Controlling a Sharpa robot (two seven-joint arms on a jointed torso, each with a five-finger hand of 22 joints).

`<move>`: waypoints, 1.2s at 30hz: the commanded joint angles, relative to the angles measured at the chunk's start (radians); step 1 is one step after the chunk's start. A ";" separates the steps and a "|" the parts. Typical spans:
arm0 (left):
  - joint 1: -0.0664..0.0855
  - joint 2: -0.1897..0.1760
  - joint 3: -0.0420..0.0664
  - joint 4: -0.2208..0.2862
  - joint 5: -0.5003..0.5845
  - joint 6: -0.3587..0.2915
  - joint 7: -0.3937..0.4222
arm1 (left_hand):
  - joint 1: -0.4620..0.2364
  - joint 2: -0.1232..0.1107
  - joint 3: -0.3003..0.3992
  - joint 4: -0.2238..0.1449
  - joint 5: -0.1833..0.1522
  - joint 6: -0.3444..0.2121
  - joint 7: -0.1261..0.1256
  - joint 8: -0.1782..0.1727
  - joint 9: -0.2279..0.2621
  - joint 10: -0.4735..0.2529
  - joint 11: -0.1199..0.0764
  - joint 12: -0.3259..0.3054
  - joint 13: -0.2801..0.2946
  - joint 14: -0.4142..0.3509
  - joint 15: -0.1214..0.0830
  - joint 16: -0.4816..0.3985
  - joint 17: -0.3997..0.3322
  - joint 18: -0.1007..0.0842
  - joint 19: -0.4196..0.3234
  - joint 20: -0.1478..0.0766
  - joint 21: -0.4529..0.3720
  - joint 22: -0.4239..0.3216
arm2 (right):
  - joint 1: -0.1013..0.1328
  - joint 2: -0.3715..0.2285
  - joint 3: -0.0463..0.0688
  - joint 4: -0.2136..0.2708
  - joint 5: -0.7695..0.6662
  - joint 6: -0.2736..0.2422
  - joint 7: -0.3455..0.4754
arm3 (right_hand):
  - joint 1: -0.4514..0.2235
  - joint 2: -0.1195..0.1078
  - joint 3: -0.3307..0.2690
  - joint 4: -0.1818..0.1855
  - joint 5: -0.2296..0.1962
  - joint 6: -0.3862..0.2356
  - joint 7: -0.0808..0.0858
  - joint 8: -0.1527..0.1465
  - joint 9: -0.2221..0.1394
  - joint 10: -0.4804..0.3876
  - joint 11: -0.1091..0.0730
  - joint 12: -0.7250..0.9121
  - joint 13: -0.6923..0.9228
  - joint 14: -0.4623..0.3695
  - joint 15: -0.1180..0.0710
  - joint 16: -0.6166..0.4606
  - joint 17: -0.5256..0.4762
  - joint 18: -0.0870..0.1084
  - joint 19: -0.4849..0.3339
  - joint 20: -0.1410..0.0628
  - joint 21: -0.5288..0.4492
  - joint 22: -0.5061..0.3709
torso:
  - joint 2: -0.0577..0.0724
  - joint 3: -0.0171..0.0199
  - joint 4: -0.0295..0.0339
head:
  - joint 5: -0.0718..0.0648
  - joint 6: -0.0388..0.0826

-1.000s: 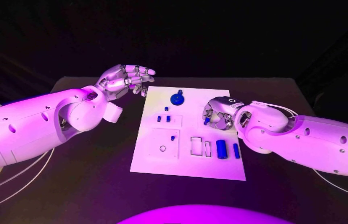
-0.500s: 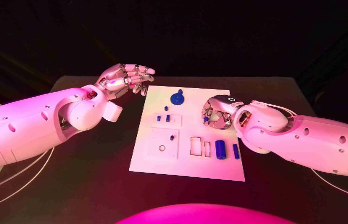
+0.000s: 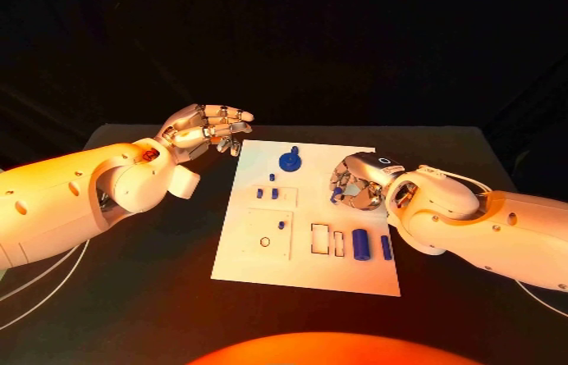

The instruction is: Assemble the parts on the task board

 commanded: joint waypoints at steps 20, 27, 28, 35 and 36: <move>-0.002 0.013 0.001 -0.002 0.001 0.017 0.006 | 0.010 0.002 -0.004 -0.002 0.003 -0.005 -0.003 0.004 0.001 -0.006 -0.001 0.006 0.002 -0.002 0.004 0.002 0.001 0.008 0.005 0.001 -0.005 -0.001 | -0.033 0.152 0.002 0.103 0.054 -0.031 0.010 | 0.004 0.012 0.003 -0.016 0.006 -0.003 0.001 0.007 0.032 0.030 -0.020 -0.011 0.003 0.023 -0.004 -0.006 -0.007 -0.010 0.040 -0.007 0.005 0.154 | 0.001 -0.0011 0.0026 | 0.016 -0.002; -0.002 0.013 0.001 -0.001 0.001 0.016 0.006 | 0.010 0.002 -0.004 -0.002 0.003 -0.005 -0.003 0.004 0.001 -0.006 -0.001 0.006 0.002 -0.002 0.004 0.002 0.001 0.008 0.005 0.001 -0.005 -0.001 | -0.054 0.203 -0.002 0.089 0.050 -0.027 0.012 | 0.004 0.012 0.004 -0.017 0.006 -0.004 0.002 0.007 0.032 0.030 -0.020 -0.012 0.003 0.023 -0.004 -0.007 -0.008 -0.010 0.040 -0.007 0.005 0.155 | 0.002 -0.0011 0.0006 | 0.028 -0.007; -0.002 0.013 0.001 -0.001 0.001 0.016 0.005 | 0.010 0.002 -0.004 -0.002 0.003 -0.005 -0.003 0.004 0.001 -0.006 -0.001 0.006 0.002 -0.002 0.004 0.002 0.001 0.008 0.005 0.001 -0.005 -0.001 | -0.055 0.206 -0.003 0.087 0.049 -0.026 0.012 | 0.004 0.012 0.005 -0.018 0.007 -0.005 0.002 0.007 0.033 0.030 -0.019 -0.013 0.003 0.023 -0.004 -0.008 -0.009 -0.010 0.040 -0.008 0.004 0.154 | 0.002 -0.0011 0.0008 | 0.029 -0.007; -0.002 0.013 0.001 0.001 0.001 0.017 0.005 | 0.010 0.002 -0.004 -0.002 0.003 -0.005 -0.003 0.004 0.001 -0.006 -0.001 0.006 0.002 -0.002 0.004 0.002 0.001 0.008 0.005 0.001 -0.005 -0.001 | -0.066 0.235 -0.010 0.057 0.016 -0.002 0.000 | 0.003 0.010 0.005 -0.021 0.008 -0.006 0.003 0.007 0.035 0.030 -0.019 -0.015 0.003 0.023 -0.004 -0.008 -0.009 -0.010 0.040 -0.007 0.004 0.154 | 0.002 0.0002 0.0005 | 0.037 -0.011; -0.002 0.013 0.001 0.001 0.001 0.017 0.005 | 0.010 0.002 -0.004 -0.002 0.003 -0.005 -0.003 0.004 0.001 -0.006 -0.001 0.006 0.002 -0.002 0.004 0.002 0.001 0.008 0.005 0.001 -0.005 -0.001 | -0.067 0.237 -0.011 0.054 0.013 0.001 -0.002 | 0.003 0.010 0.005 -0.021 0.008 -0.006 0.003 0.007 0.035 0.030 -0.019 -0.015 0.003 0.023 -0.004 -0.008 -0.009 -0.010 0.039 -0.007 0.004 0.154 | 0.002 0.0003 0.0006 | 0.038 -0.012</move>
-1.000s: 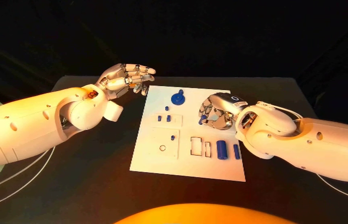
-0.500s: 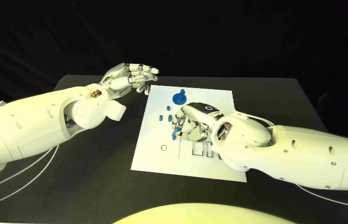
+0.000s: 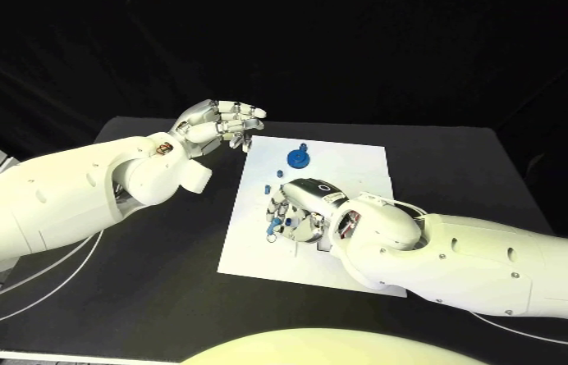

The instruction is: Assemble the parts on the task board

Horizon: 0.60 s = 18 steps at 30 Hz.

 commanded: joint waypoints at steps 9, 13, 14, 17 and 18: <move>0.000 0.002 0.001 0.004 0.001 0.016 0.005 | 0.010 0.002 -0.004 -0.002 0.003 -0.005 -0.003 0.004 0.001 -0.006 -0.001 0.006 0.001 -0.002 0.004 0.002 0.001 0.008 0.005 0.001 -0.005 -0.001 | -0.010 0.022 -0.007 -0.025 -0.050 0.037 -0.009 | 0.000 0.002 0.001 -0.006 0.003 0.005 0.005 0.003 0.035 0.026 -0.022 -0.004 0.002 0.023 -0.004 -0.004 -0.001 -0.010 0.040 -0.007 -0.002 0.154 | 0.001 0.0016 -0.0018 | 0.008 -0.008; 0.000 0.003 0.001 0.004 0.001 0.016 0.005 | 0.010 0.002 -0.004 -0.002 0.003 -0.005 -0.003 0.004 0.001 -0.006 -0.001 0.006 0.001 -0.002 0.004 0.002 0.001 0.008 0.005 0.001 -0.005 -0.001 | -0.014 0.027 -0.008 -0.029 -0.053 0.039 -0.010 | -0.001 0.002 0.002 -0.008 0.004 0.004 0.006 0.003 0.036 0.026 -0.021 -0.005 0.002 0.023 -0.003 -0.004 -0.001 -0.010 0.040 -0.007 -0.002 0.154 | 0.000 0.0018 -0.0008 | 0.008 -0.011; 0.000 0.002 0.001 0.004 0.001 0.016 0.005 | 0.010 0.002 -0.004 -0.002 0.003 -0.005 -0.003 0.004 0.001 -0.006 -0.001 0.006 0.001 -0.002 0.004 0.002 0.001 0.008 0.005 0.001 -0.005 -0.001 | -0.015 0.029 -0.008 -0.030 -0.054 0.041 -0.010 | -0.001 0.002 0.002 -0.008 0.004 0.004 0.006 0.003 0.036 0.026 -0.021 -0.005 0.002 0.023 -0.003 -0.004 -0.001 -0.010 0.040 -0.007 -0.002 0.154 | 0.000 0.0015 -0.0007 | 0.007 -0.011; 0.000 0.002 0.001 0.004 0.001 0.016 0.005 | 0.010 0.002 -0.004 -0.002 0.003 -0.005 -0.003 0.004 0.001 -0.006 -0.001 0.006 0.001 -0.002 0.004 0.002 0.001 0.008 0.005 0.001 -0.005 -0.001 | -0.018 0.032 -0.008 -0.035 -0.055 0.045 -0.010 | -0.001 0.002 0.002 -0.008 0.004 0.004 0.006 0.003 0.036 0.026 -0.021 -0.005 0.002 0.023 -0.003 -0.004 -0.001 -0.010 0.040 -0.007 -0.002 0.154 | 0.000 0.0010 -0.0010 | 0.008 -0.011; 0.000 0.001 0.001 0.004 0.001 0.016 0.005 | 0.010 0.002 -0.004 -0.002 0.003 -0.005 -0.003 0.004 0.001 -0.006 -0.001 0.006 0.001 -0.002 0.004 0.002 0.001 0.008 0.005 0.001 -0.005 -0.001 | -0.019 0.033 -0.008 -0.037 -0.055 0.046 -0.010 | -0.001 0.002 0.002 -0.008 0.004 0.004 0.006 0.003 0.036 0.026 -0.021 -0.005 0.002 0.023 -0.003 -0.004 -0.001 -0.010 0.040 -0.007 -0.002 0.154 | -0.001 0.0010 -0.0011 | 0.008 -0.011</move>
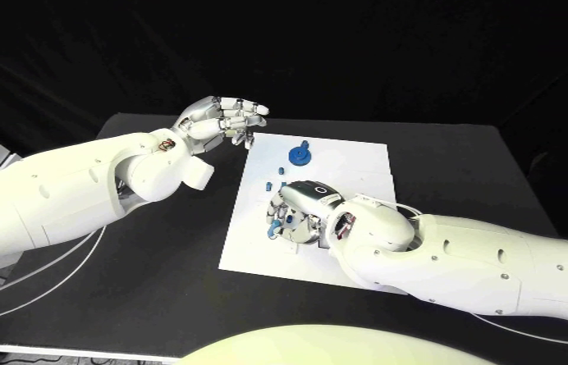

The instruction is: Assemble the parts on the task board

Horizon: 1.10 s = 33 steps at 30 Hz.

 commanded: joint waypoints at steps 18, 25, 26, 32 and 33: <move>0.000 -0.002 0.001 0.004 0.001 0.015 0.004 | 0.010 0.002 -0.004 -0.002 0.003 -0.005 -0.003 0.004 0.001 -0.006 -0.001 0.006 0.001 -0.002 0.004 0.002 0.001 0.008 0.005 0.001 -0.005 -0.001 | -0.013 0.018 -0.004 -0.028 -0.034 0.068 -0.019 | -0.001 0.000 0.000 -0.006 0.005 0.004 0.002 0.005 0.037 0.020 -0.017 -0.004 0.002 0.023 -0.003 -0.003 0.001 -0.010 0.040 -0.007 0.000 0.156 | -0.001 -0.0009 0.0000 | 0.000 -0.004; 0.000 -0.003 0.001 0.004 0.001 0.015 0.004 | 0.010 0.002 -0.004 -0.002 0.003 -0.005 -0.003 0.004 0.001 -0.006 -0.001 0.006 0.001 -0.002 0.004 0.002 0.001 0.008 0.005 0.001 -0.005 -0.001 | -0.016 0.021 -0.006 -0.030 -0.066 0.058 -0.060 | -0.003 0.000 0.001 -0.007 0.006 0.003 0.003 0.005 0.038 0.020 -0.016 -0.005 0.002 0.023 -0.003 -0.005 -0.003 -0.009 0.039 -0.007 -0.003 0.154 | -0.001 -0.0008 -0.0003 | -0.001 -0.004; 0.000 -0.003 0.001 0.004 0.001 0.015 0.004 | 0.010 0.002 -0.004 -0.002 0.003 -0.005 -0.003 0.004 0.001 -0.006 -0.001 0.006 0.001 -0.002 0.004 0.002 0.001 0.008 0.005 0.001 -0.005 -0.001 | -0.017 0.021 -0.006 -0.029 -0.071 0.053 -0.065 | -0.003 0.000 0.001 -0.007 0.006 0.003 0.003 0.005 0.038 0.020 -0.016 -0.005 0.002 0.023 -0.003 -0.005 -0.003 -0.009 0.039 -0.007 -0.003 0.154 | -0.001 -0.0009 -0.0002 | -0.002 -0.004; 0.000 -0.003 0.001 0.004 0.001 0.016 0.003 | 0.010 0.002 -0.004 -0.002 0.003 -0.005 -0.003 0.004 0.001 -0.006 -0.001 0.006 0.001 -0.002 0.004 0.002 0.001 0.008 0.005 0.001 -0.005 -0.001 | -0.020 0.021 -0.006 -0.025 -0.085 0.031 -0.078 | -0.003 0.000 0.001 -0.008 0.006 0.003 0.003 0.004 0.038 0.020 -0.016 -0.006 0.002 0.023 -0.003 -0.005 -0.002 -0.010 0.040 -0.007 -0.002 0.155 | -0.001 -0.0004 0.0002 | -0.002 -0.003; 0.000 -0.003 0.001 0.004 0.001 0.016 0.003 | 0.010 0.002 -0.004 -0.002 0.003 -0.005 -0.003 0.004 0.001 -0.006 -0.001 0.006 0.001 -0.002 0.004 0.002 0.001 0.008 0.005 0.001 -0.005 -0.001 | -0.020 0.022 -0.006 -0.024 -0.086 0.029 -0.078 | -0.003 0.000 0.001 -0.009 0.006 0.002 0.003 0.004 0.039 0.020 -0.016 -0.006 0.002 0.022 -0.003 -0.005 -0.003 -0.010 0.039 -0.007 -0.002 0.155 | -0.001 -0.0004 0.0003 | -0.003 -0.003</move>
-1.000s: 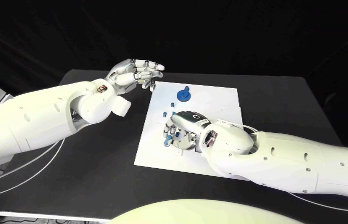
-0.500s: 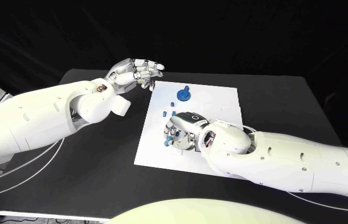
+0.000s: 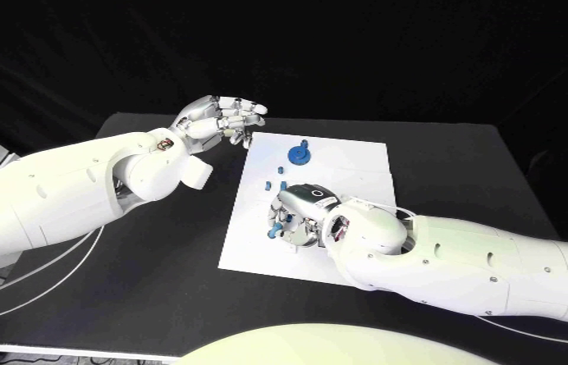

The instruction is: Assemble the parts on the task board

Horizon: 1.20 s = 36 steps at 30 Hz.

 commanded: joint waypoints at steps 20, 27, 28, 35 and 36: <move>0.000 0.000 0.001 0.004 0.001 0.016 0.003 | 0.009 0.002 -0.005 0.000 0.002 -0.007 -0.003 0.007 0.002 -0.010 -0.001 0.010 0.002 -0.004 0.004 0.002 0.000 0.008 0.006 0.001 -0.005 -0.002 | -0.006 0.015 -0.005 -0.014 0.006 0.051 0.036 | -0.075 -0.079 -0.041 0.008 0.009 -0.109 0.024 -0.076 -0.004 -0.123 0.037 -0.060 0.001 -0.021 0.035 -0.046 -0.080 0.022 -0.033 0.027 -0.147 0.062 | 0.000 -0.0011 -0.0001 | -0.004 0.003; 0.000 -0.001 0.001 0.004 0.001 0.018 0.000 | 0.009 0.002 -0.005 0.000 0.002 -0.007 -0.003 0.007 0.002 -0.010 -0.001 0.010 0.002 -0.004 0.004 0.002 0.000 0.008 0.006 0.001 -0.005 -0.002 | -0.007 0.013 -0.005 -0.012 0.007 0.023 0.039 | -0.073 -0.077 -0.047 0.008 0.009 -0.116 0.023 -0.081 -0.004 -0.135 0.039 -0.057 0.002 -0.026 0.037 -0.049 -0.086 0.024 -0.038 0.029 -0.157 0.056 | 0.000 -0.0001 0.0003 | -0.004 0.003; 0.000 -0.001 0.001 0.004 0.001 0.018 0.000 | 0.009 0.002 -0.005 0.000 0.002 -0.007 -0.003 0.007 0.002 -0.010 -0.001 0.010 0.002 -0.004 0.004 0.002 0.000 0.008 0.006 0.001 -0.005 -0.002 | -0.007 0.012 -0.005 -0.011 0.007 0.014 0.040 | -0.073 -0.077 -0.048 0.008 0.009 -0.116 0.022 -0.082 -0.004 -0.136 0.039 -0.057 0.003 -0.026 0.037 -0.048 -0.086 0.024 -0.038 0.030 -0.156 0.056 | 0.000 -0.0001 0.0003 | -0.004 0.003; 0.000 -0.001 0.001 0.004 0.001 0.019 -0.001 | 0.009 0.002 -0.005 0.000 0.002 -0.007 -0.003 0.007 0.002 -0.010 -0.001 0.010 0.002 -0.004 0.004 0.002 0.000 0.008 0.006 0.001 -0.005 -0.002 | -0.008 -0.008 -0.005 -0.005 0.031 -0.093 0.072 | -0.045 -0.060 -0.132 0.018 0.011 -0.153 0.022 -0.111 -0.005 -0.247 0.058 -0.023 0.012 -0.076 0.057 -0.083 -0.172 0.042 -0.084 0.046 -0.247 0.003 | 0.000 0.0001 -0.0001 | -0.006 0.006; 0.000 -0.002 0.001 0.004 0.001 0.019 -0.001 | 0.009 0.002 -0.005 0.000 0.002 -0.007 -0.003 0.007 0.002 -0.010 -0.001 0.010 0.002 -0.004 0.004 0.002 0.000 0.008 0.006 0.001 -0.005 -0.002 | -0.009 -0.015 -0.005 -0.002 0.037 -0.111 0.083 | -0.038 -0.058 -0.151 0.021 0.010 -0.159 0.024 -0.115 -0.005 -0.262 0.061 -0.015 0.014 -0.085 0.058 -0.088 -0.184 0.044 -0.091 0.048 -0.261 -0.005 | -0.001 0.0003 0.0000 | -0.007 0.006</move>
